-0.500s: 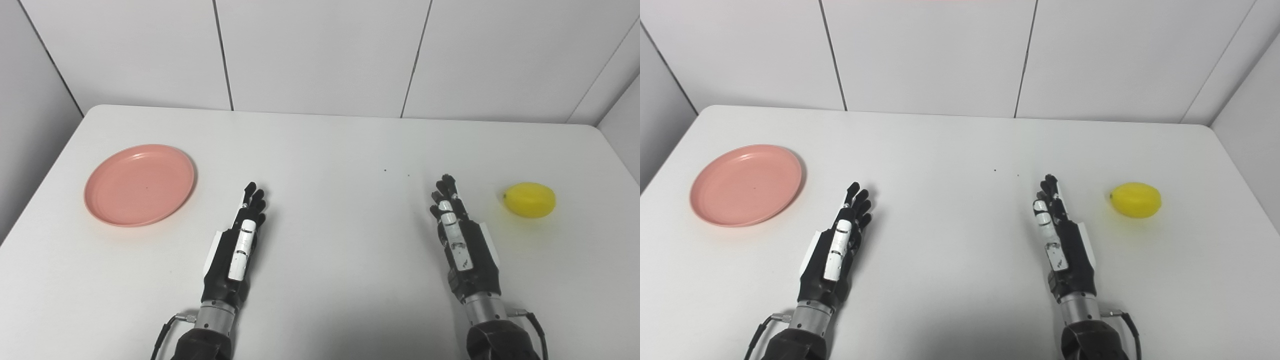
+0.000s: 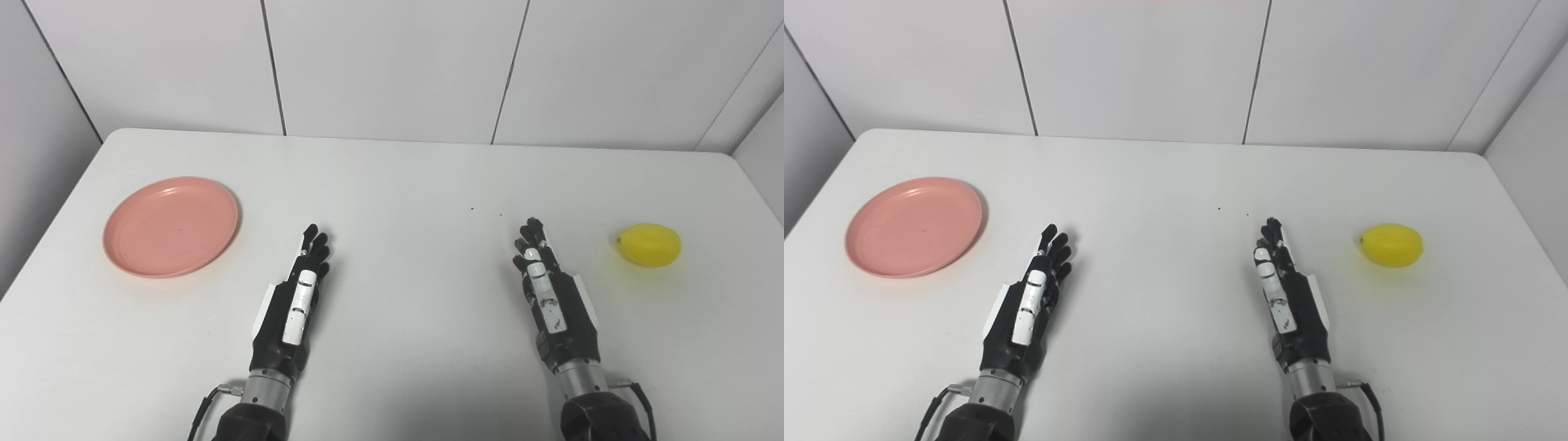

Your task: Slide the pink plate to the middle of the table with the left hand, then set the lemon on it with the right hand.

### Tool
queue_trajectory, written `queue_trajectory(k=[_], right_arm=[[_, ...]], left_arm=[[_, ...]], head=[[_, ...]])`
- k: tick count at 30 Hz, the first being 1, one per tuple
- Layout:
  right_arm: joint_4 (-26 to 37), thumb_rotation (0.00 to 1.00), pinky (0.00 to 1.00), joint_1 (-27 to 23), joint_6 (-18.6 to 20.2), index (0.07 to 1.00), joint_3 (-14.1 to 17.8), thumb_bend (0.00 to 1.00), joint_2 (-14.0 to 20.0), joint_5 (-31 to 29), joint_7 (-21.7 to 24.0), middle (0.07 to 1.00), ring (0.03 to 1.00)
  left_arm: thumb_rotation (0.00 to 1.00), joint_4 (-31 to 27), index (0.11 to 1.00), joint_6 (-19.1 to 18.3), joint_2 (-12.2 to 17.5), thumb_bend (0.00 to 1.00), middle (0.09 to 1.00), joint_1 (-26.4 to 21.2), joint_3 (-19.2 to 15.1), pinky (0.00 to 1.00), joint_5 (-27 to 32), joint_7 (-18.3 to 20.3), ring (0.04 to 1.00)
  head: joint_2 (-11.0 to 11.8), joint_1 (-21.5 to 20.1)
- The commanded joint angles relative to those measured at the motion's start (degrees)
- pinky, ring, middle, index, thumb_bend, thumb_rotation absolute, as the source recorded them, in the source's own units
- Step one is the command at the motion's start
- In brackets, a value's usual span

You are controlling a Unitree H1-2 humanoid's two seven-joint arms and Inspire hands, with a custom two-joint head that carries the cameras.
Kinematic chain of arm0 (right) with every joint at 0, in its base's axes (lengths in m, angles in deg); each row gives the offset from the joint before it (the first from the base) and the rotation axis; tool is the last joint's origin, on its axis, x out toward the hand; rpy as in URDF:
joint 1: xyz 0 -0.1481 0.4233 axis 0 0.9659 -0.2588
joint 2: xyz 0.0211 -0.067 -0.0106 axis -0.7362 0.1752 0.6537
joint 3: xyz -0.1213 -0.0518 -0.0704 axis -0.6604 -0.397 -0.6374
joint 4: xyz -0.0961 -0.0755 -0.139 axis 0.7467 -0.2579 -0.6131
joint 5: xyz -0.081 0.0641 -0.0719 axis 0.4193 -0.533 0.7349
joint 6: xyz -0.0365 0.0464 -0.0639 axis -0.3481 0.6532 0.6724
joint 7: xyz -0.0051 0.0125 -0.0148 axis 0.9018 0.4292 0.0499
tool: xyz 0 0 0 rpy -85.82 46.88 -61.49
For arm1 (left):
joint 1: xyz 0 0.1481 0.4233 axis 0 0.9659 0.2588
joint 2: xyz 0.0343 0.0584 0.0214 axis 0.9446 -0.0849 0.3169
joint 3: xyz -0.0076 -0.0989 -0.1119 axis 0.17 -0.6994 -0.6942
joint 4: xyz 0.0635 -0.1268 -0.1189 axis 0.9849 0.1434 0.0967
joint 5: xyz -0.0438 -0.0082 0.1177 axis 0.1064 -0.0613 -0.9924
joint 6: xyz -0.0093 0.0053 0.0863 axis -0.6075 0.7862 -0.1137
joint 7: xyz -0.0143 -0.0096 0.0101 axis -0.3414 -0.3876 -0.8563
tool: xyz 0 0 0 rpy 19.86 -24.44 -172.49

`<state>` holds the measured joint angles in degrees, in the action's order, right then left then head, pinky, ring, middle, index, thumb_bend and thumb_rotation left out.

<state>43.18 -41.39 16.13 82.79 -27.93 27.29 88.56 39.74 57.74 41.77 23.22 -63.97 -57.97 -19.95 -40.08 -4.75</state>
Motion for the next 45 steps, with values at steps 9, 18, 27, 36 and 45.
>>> queue_trajectory(k=[9,18,27,36,45], right_arm=[[1.83,0.81,1.0,-0.8,-1.42,0.986,0.23,0.6,-0.17,-0.13,0.05,0.995,1.0],[1.92,0.83,1.0,0.44,-2.67,0.991,0.69,0.59,0.94,-0.92,0.97,0.999,1.0],[-0.39,0.89,1.0,1.77,-7.7,1.0,1.95,0.59,3.97,-4.31,4.6,1.0,1.0],[-0.16,0.91,1.0,2.65,-7.43,1.0,2.26,0.52,4.29,-5.26,4.78,1.0,1.0],[0.91,0.96,1.0,2.94,-5.85,1.0,2.05,0.45,4.17,-4.69,3.96,1.0,1.0]], left_arm=[[1.0,-1.92,1.0,0.01,-0.22,0.44,1.0,-0.72,-0.06,1.0,2.15,1.0,1.0],[1.0,-5.71,1.0,-1.83,-1.13,0.45,1.0,-0.95,-0.61,1.0,3.5,0.12,1.0],[1.0,-14.73,1.0,-10.25,1.47,0.57,1.0,-4.41,-3.06,1.0,2.95,-0.26,1.0],[1.0,-19.4,1.0,-14.13,3.29,0.59,1.0,-9.02,-9.77,0.99,5.8,-3.05,0.999],[1.0,-17.63,0.887,-15.33,6.67,0.56,0.887,-13.77,-15.69,0.86,2.84,-6.33,0.886]], head=[[0.42,0.33],[3.84,7.19],[7.85,16.92],[10.65,21.51],[12.83,22.78]])
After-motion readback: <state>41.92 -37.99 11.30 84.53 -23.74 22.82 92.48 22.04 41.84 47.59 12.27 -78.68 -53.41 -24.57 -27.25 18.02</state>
